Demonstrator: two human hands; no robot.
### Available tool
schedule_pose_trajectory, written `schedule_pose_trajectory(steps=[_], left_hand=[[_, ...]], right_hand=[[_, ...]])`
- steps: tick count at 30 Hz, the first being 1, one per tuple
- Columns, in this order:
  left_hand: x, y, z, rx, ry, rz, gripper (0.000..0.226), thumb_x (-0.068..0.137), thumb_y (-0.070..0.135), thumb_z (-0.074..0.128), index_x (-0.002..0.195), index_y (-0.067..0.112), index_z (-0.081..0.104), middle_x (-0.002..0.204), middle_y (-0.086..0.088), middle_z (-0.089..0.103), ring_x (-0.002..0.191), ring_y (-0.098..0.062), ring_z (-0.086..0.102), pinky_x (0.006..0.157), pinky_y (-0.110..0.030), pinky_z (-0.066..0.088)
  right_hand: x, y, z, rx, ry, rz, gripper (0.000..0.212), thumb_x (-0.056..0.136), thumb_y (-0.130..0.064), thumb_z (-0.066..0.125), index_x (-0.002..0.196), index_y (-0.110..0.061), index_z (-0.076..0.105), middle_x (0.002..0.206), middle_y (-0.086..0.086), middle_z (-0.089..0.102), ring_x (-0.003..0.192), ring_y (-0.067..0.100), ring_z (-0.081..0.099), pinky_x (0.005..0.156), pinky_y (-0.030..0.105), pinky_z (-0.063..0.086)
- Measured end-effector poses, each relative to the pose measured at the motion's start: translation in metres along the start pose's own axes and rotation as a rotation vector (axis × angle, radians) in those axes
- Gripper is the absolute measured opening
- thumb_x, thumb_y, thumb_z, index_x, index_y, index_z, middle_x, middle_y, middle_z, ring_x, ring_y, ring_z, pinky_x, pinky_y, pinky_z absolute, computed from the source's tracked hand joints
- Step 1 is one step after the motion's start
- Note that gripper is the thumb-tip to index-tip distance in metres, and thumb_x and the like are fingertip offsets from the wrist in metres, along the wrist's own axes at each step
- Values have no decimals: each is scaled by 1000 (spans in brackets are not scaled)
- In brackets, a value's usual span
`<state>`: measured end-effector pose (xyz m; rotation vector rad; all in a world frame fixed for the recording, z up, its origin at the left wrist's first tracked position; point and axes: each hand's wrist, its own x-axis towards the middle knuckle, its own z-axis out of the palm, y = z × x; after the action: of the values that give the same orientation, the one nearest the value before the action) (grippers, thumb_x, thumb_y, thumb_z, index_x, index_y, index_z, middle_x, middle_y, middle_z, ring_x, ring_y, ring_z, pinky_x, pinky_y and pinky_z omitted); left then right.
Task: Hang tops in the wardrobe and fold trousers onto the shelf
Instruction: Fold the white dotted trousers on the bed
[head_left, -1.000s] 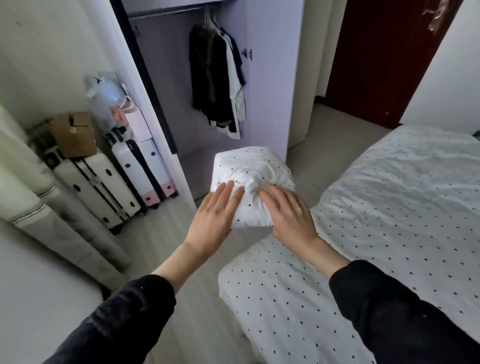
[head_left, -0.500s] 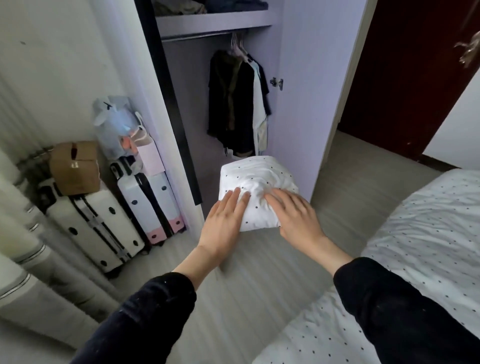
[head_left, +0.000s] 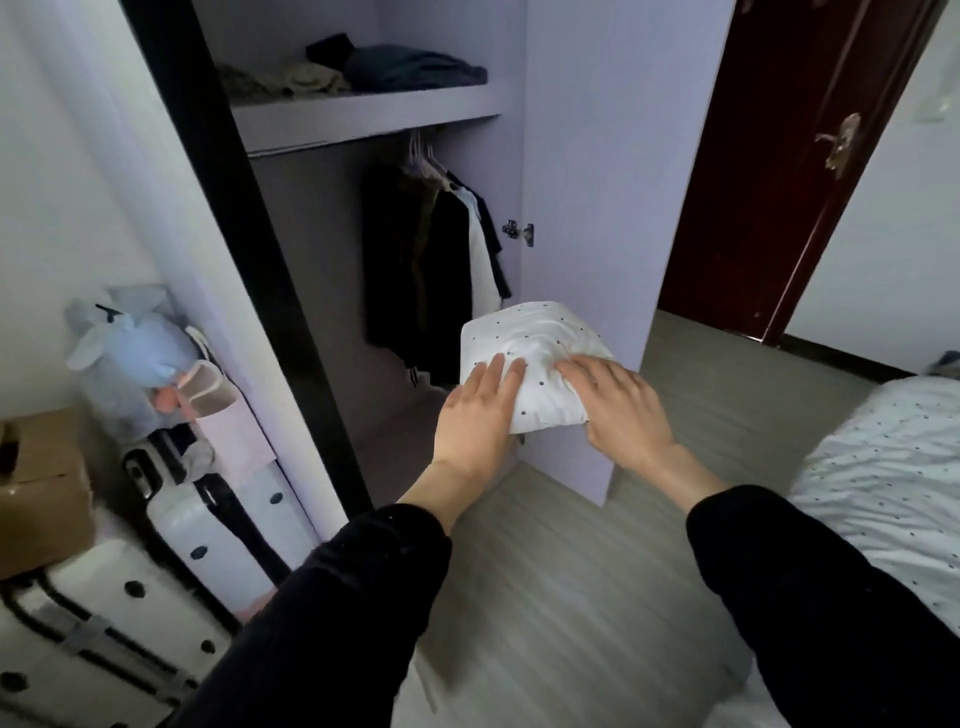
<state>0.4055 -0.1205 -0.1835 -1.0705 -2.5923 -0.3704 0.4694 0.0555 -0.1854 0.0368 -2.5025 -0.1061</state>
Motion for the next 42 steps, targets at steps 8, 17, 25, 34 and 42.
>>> schedule_pose_trajectory(steps=[8, 17, 25, 34, 42], left_hand=[[210, -60, -9, 280, 206, -43, 82, 41, 4, 86, 118, 13, 60, 116, -10, 64, 98, -25, 65, 61, -30, 54], [399, -158, -86, 470, 388, -178, 71, 86, 6, 57, 147, 18, 24, 154, -7, 24, 139, -24, 28, 98, -40, 41], [468, -295, -183, 525, 460, -412, 74, 86, 24, 64, 146, 25, 21, 152, 0, 25, 132, -25, 34, 88, -45, 44], [537, -467, -182, 251, -165, -553, 94, 86, 57, 53, 150, 26, -8, 159, -2, -5, 146, -20, 0, 118, -39, 9], [547, -497, -175, -16, -310, -595, 74, 92, 58, 36, 147, 38, -10, 156, 9, -17, 144, -10, -12, 118, -35, -2]], right_hand=[[193, 93, 70, 58, 147, 4, 71, 46, 11, 74, 113, -9, 62, 106, 10, 67, 84, 32, 67, 65, 39, 55], [449, 139, 91, 241, 280, -202, 58, 72, 3, 57, 129, -8, 53, 125, 14, 58, 104, 38, 58, 81, 46, 48], [657, 58, 111, 306, 401, -368, 63, 79, -3, 59, 139, -13, 41, 130, 12, 52, 110, 36, 52, 78, 43, 44], [828, 9, 203, 480, -608, -377, 105, 56, -70, 70, 145, -32, 29, 142, -6, 41, 133, 21, 38, 112, 41, 30], [829, -7, 229, 364, -645, -477, 67, 93, -65, 17, 151, -33, 2, 159, -8, 6, 146, 14, 3, 118, 39, -6]])
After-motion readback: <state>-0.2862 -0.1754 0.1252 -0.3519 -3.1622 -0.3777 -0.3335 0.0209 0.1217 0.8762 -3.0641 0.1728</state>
